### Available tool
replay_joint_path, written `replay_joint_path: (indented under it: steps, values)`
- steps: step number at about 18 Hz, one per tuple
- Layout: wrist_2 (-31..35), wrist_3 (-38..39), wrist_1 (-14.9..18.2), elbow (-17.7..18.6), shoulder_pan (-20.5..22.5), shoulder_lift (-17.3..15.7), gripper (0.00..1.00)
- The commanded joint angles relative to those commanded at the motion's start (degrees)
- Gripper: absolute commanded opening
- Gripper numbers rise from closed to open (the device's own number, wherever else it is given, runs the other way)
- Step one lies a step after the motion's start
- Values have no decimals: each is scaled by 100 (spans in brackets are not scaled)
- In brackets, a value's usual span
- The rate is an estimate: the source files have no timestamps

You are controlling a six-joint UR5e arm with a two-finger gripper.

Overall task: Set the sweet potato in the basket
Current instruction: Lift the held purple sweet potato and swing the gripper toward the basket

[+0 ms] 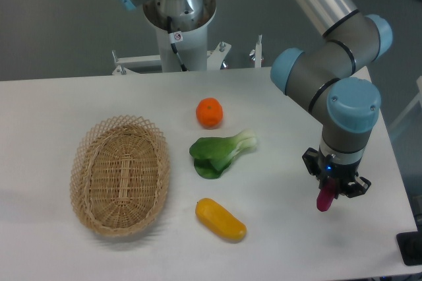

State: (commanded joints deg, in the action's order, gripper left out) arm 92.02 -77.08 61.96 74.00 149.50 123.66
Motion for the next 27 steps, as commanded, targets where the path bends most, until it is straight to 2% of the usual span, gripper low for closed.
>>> replay_joint_path:
  steps: [14, 27]
  values:
    - [27, 0, 0, 70, -26, -9, 30]
    - [53, 685, 35, 298, -764, -175, 31]
